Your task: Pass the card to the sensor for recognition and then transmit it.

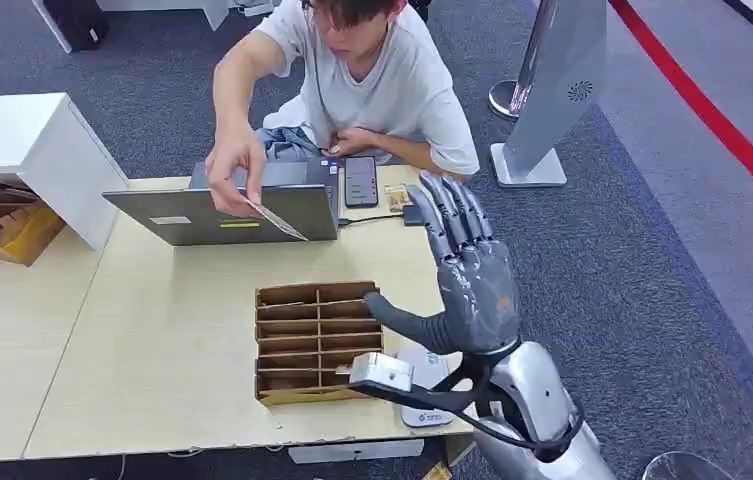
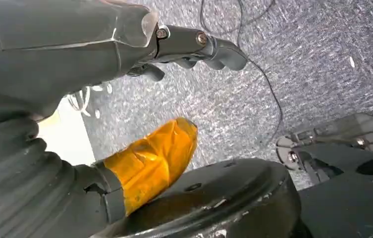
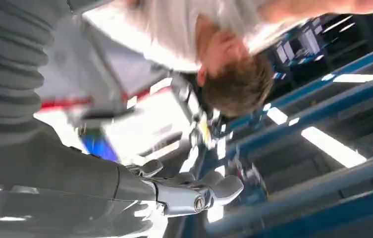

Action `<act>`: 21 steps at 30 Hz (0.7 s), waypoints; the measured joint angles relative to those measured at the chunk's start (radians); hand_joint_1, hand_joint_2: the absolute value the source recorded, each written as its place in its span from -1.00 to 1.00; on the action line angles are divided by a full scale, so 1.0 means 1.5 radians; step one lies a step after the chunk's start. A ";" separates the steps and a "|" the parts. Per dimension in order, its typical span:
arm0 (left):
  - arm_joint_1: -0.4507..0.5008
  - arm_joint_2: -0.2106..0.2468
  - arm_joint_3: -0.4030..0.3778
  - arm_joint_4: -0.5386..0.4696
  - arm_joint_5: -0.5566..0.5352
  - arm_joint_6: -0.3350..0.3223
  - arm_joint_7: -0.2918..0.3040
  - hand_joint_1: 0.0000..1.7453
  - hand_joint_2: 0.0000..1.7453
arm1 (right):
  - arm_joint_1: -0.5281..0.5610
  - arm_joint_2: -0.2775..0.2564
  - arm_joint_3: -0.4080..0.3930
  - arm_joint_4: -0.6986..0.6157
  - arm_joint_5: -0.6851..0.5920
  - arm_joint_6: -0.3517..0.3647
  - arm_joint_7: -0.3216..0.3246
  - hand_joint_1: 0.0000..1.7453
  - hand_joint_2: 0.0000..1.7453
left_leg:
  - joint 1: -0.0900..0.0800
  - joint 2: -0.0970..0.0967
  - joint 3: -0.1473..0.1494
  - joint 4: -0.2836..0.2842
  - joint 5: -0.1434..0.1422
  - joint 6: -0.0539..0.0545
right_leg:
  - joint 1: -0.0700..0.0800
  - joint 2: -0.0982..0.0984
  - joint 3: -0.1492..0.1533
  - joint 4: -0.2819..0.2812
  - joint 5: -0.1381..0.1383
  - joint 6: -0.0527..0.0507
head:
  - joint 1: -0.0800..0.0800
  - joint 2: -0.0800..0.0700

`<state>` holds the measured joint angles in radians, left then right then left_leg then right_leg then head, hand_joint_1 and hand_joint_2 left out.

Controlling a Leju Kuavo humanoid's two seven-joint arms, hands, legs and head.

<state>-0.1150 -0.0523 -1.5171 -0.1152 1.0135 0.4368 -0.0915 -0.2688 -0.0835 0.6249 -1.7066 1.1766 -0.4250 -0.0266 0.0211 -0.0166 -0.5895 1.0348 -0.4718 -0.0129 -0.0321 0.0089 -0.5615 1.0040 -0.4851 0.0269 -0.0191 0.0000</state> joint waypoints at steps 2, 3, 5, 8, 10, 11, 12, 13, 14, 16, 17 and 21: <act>-0.003 0.001 -0.007 0.000 -0.009 0.000 0.008 -1.00 1.00 | -0.018 0.001 0.011 0.027 0.042 -0.005 0.025 -1.00 1.00 | 0.000 0.000 0.000 0.000 0.000 0.000 | 0.000 0.000 0.000 0.000 0.000 0.000 | 0.000 0.000; -0.004 0.001 -0.007 0.000 -0.011 -0.001 0.010 -1.00 1.00 | -0.025 0.001 0.016 0.038 0.056 -0.006 0.033 -1.00 1.00 | 0.000 0.000 0.000 0.000 0.000 0.000 | 0.000 0.000 0.000 0.000 0.000 0.000 | 0.000 0.000; -0.006 0.001 -0.009 0.000 -0.016 -0.002 0.015 -1.00 1.00 | -0.034 0.001 0.024 0.053 0.075 -0.008 0.046 -1.00 1.00 | 0.000 0.000 0.000 0.000 0.000 0.000 | 0.000 0.000 0.000 0.000 0.000 0.000 | 0.000 0.000; -0.007 0.003 -0.013 0.000 -0.021 -0.003 0.019 -1.00 1.00 | -0.043 0.003 0.034 0.070 0.091 -0.008 0.059 -1.00 1.00 | 0.000 0.000 0.000 0.000 0.000 0.000 | 0.000 0.000 0.000 0.000 0.000 0.000 | 0.000 0.000; -0.007 0.003 -0.014 0.000 -0.022 -0.003 0.020 -1.00 1.00 | -0.045 0.005 0.037 0.078 0.096 -0.008 0.060 -1.00 1.00 | 0.000 0.000 0.000 0.000 0.000 0.000 | 0.000 0.000 0.000 0.000 0.000 0.000 | 0.000 0.000; -0.007 0.004 -0.015 0.000 -0.023 -0.004 0.021 -1.00 1.00 | -0.047 0.005 0.039 0.080 0.099 -0.008 0.063 -1.00 1.00 | 0.000 0.000 0.000 0.000 0.000 0.000 | 0.000 0.000 0.000 0.000 0.000 0.000 | 0.000 0.000; -0.007 0.004 -0.017 0.000 -0.024 -0.004 0.022 -1.00 1.00 | -0.047 0.005 0.040 0.082 0.101 -0.007 0.066 -1.00 1.00 | 0.000 0.000 0.000 0.000 0.000 0.000 | 0.000 0.000 0.000 0.000 0.000 0.000 | 0.000 0.000; -0.008 0.004 -0.018 0.000 -0.026 -0.004 0.022 -1.00 1.00 | -0.048 0.005 0.041 0.084 0.102 -0.007 0.067 -1.00 1.00 | 0.000 0.000 0.000 0.000 0.000 0.000 | 0.000 0.000 0.000 0.000 0.000 0.000 | 0.000 0.000; -0.008 0.004 -0.018 0.000 -0.028 -0.004 0.023 -1.00 1.00 | -0.048 0.006 0.042 0.086 0.103 -0.007 0.070 -1.00 1.00 | 0.000 0.000 0.000 0.000 0.000 0.000 | 0.000 0.000 0.000 0.000 0.000 0.000 | 0.000 0.000; -0.008 0.004 -0.019 0.000 -0.031 -0.004 0.023 -1.00 1.00 | -0.049 0.006 0.045 0.087 0.104 -0.007 0.071 -1.00 1.00 | 0.000 0.000 0.000 0.000 0.000 0.000 | 0.000 0.000 0.000 0.000 0.000 0.000 | 0.000 0.000; -0.009 0.004 -0.020 0.000 -0.033 -0.004 0.023 -1.00 1.00 | -0.049 0.007 0.046 0.088 0.105 -0.007 0.072 -1.00 1.00 | 0.000 0.000 0.000 0.000 0.000 0.000 | 0.000 0.000 0.000 0.000 0.000 0.000 | 0.000 0.000; -0.010 0.004 -0.022 0.000 -0.036 -0.004 0.024 -1.00 1.00 | -0.049 0.007 0.047 0.090 0.105 -0.007 0.073 -1.00 1.00 | 0.000 0.000 0.000 0.000 0.000 0.000 | 0.000 0.000 0.000 0.000 0.000 0.000 | 0.000 0.000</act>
<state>-0.1302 -0.0469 -1.5499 -0.1152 0.9594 0.4303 -0.0561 -0.3418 -0.0729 0.6954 -1.5721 1.3344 -0.4353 0.0832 0.0211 -0.0166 -0.5896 1.0348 -0.4718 -0.0129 -0.0321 0.0088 -0.5616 1.0039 -0.4851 0.0269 -0.0187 0.0000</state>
